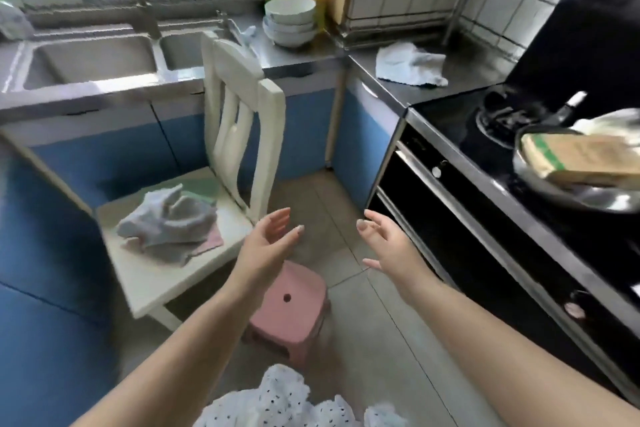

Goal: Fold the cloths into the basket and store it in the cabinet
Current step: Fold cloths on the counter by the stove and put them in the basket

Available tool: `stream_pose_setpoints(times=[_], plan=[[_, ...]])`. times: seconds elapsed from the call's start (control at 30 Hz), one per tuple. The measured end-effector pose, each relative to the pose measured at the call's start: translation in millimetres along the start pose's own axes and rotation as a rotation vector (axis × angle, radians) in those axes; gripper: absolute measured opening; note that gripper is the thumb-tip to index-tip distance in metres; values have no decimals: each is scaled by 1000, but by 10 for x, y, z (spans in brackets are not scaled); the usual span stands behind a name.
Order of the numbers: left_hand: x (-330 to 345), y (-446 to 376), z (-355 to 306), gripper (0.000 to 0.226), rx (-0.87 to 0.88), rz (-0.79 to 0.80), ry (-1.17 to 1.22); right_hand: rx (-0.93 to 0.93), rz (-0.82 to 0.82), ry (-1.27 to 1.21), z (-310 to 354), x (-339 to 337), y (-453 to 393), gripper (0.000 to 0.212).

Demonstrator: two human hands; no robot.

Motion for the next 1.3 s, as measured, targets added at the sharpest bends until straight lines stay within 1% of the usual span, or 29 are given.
stream_pose_setpoints(times=[0.07, 0.2, 0.4, 0.47, 0.53, 0.63, 0.8, 0.97, 1.17, 1.3], plan=[[351, -172, -11, 41, -23, 79, -22, 16, -79, -38, -102, -359, 101, 51], [822, -465, -69, 40, -41, 174, -38, 31, -168, -54, -211, -855, 152, 53], [1357, -1143, -144, 40, -46, 275, -37, 33, -243, -98, -218, -1526, -96, 50], [1461, -1353, -186, 41, -53, 269, -30, 24, -240, -104, -168, -1676, -232, 50], [1608, -1683, -270, 40, -42, 280, -35, 8, -246, -81, -110, -1929, -485, 52], [1759, -2229, -466, 41, -24, 282, -38, -9, -251, -113, 83, -2294, -935, 51], [1965, -3110, -815, 44, -3, 239, -44, -51, -261, -143, 410, -2837, -1605, 48], [2178, -3663, -1006, 38, -3, 236, -33, -79, -255, -178, 581, -3238, -2076, 46], [2330, -4343, -1184, 36, 5, 198, -35, -102, -240, -125, 756, -3723, -2734, 43], [2363, -4751, -1306, 35, 2, 160, -31, -120, -208, -93, 928, -3977, -3206, 45]])
Point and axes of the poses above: each hand's wrist, its own y-axis away from the middle knuckle, its own x-axis out of the palm, z = x × y, the point moved 4 cm from there along -y, towards the middle knuckle, and after that the axes turned 11 degrees about z, right-handed, at the moved point
